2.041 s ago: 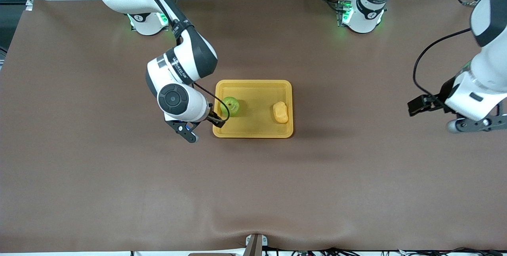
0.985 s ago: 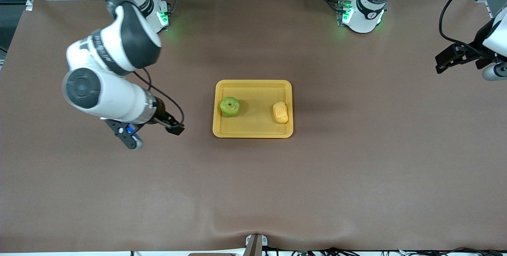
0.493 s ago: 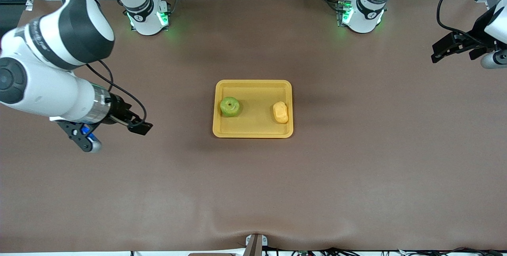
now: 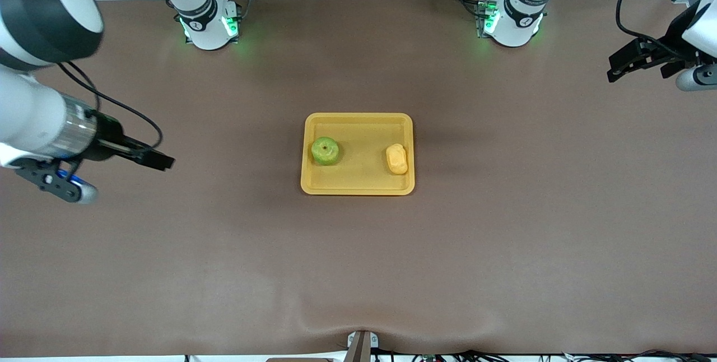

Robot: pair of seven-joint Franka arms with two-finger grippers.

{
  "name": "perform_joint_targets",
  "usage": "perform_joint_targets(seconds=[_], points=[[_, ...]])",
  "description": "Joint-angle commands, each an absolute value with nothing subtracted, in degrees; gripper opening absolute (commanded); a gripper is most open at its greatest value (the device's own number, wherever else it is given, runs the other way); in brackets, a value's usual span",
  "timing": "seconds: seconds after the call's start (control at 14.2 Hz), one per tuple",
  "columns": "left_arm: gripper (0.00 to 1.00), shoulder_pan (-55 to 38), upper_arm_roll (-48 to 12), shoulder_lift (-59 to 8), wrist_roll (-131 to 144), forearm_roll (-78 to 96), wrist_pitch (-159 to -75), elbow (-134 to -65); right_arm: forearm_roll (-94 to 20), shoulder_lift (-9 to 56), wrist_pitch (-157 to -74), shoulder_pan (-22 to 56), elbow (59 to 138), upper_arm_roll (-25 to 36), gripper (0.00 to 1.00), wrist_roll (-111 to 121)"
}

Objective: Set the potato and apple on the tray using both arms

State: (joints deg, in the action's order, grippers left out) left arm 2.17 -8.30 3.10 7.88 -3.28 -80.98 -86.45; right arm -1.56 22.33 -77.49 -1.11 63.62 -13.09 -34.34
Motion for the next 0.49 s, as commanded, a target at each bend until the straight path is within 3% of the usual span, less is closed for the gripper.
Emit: perform_joint_targets(seconds=[0.0, 0.42], points=[[1.00, 1.93, -8.26, 5.27, 6.42, -2.37, -80.60, -88.07, -0.44, 18.12, -75.41, -1.41, 64.42, -10.65, 1.00, -27.70], [1.00, 1.93, -8.96, 8.08, 6.50, -2.29, -80.77, -90.78, -0.35, 10.91, -75.50, -1.58, 68.28, -7.74, 1.00, -20.58]])
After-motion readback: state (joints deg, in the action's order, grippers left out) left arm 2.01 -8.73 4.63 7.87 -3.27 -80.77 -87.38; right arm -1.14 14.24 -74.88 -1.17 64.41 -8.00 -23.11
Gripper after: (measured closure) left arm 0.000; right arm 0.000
